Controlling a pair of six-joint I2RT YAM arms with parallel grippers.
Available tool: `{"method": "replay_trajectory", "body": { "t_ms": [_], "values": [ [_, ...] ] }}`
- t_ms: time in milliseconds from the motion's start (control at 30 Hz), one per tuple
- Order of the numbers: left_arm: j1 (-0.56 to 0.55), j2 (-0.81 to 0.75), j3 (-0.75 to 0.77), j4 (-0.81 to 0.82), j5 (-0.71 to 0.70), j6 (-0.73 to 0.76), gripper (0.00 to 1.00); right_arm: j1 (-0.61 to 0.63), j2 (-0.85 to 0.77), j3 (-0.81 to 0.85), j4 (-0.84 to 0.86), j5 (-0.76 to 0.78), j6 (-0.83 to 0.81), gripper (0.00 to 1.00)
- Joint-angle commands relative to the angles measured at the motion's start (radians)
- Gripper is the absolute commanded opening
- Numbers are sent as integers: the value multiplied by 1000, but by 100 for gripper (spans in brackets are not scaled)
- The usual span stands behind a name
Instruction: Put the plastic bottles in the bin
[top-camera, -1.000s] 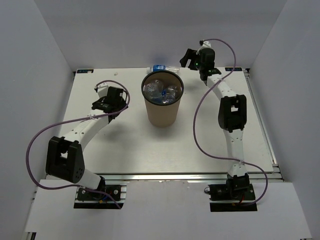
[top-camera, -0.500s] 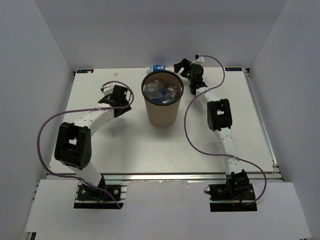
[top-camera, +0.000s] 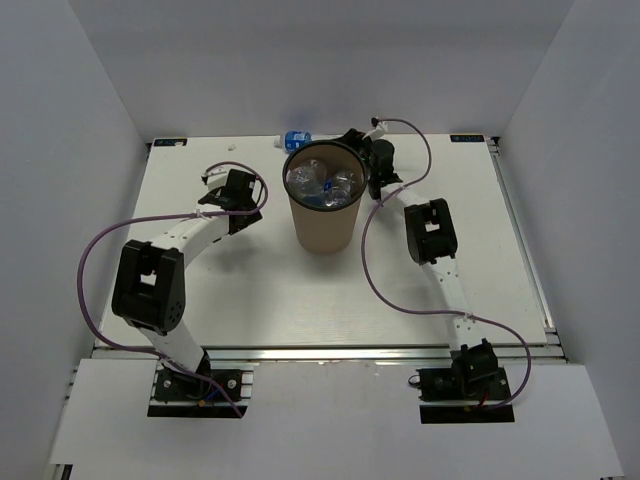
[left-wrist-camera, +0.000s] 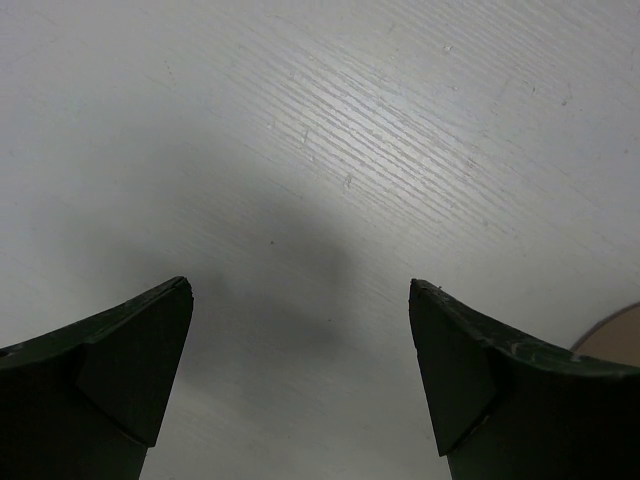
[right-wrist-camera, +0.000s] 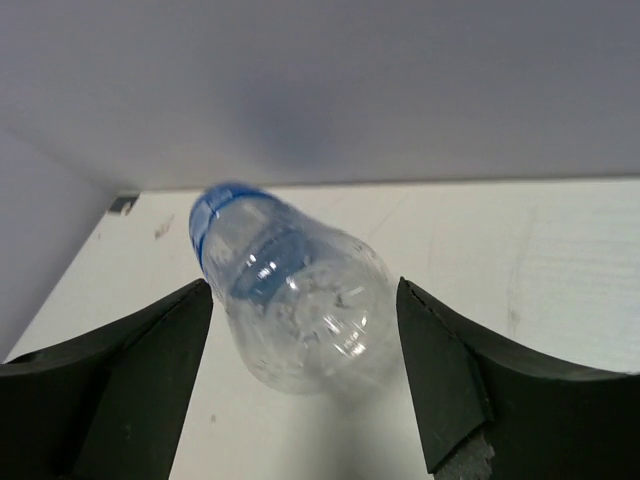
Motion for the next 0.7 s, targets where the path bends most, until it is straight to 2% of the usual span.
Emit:
{"method": "replay_trajectory", "body": {
  "t_ms": [0, 67, 133, 167, 200, 233, 300, 367, 433, 500, 667],
  "values": [
    [9, -47, 22, 5, -25, -5, 98, -11, -89, -47, 69, -165, -21, 78],
    [12, -47, 24, 5, -31, -5, 98, -22, -130, -107, 96, -168, -29, 73],
    [20, -41, 36, 5, -39, -8, 98, -47, -189, -202, 133, -188, -6, 61],
    [23, -40, 42, 6, -39, -9, 98, -57, -202, -229, 191, -202, 8, 58],
    [28, -38, 42, 11, -37, -15, 98, -67, -221, -272, 227, -214, 26, 52],
    [31, -38, 47, 23, -28, -21, 98, -86, -224, -285, 259, -229, 81, 41],
    [45, -32, 51, 29, -8, -40, 98, -103, -203, -274, 301, -251, 131, 37],
    [54, -20, 89, 89, 24, -43, 98, -122, -184, -210, 273, -303, 177, 36],
    [69, 34, 149, 115, 54, -34, 98, -126, -190, -219, 271, -324, 188, 34],
    [72, 120, 273, 123, 88, -14, 98, -127, -224, -239, 265, -311, 156, 34],
    [80, 321, 519, 262, 215, 127, 98, -128, -288, -265, 172, -292, 93, 44]
  ]
}}
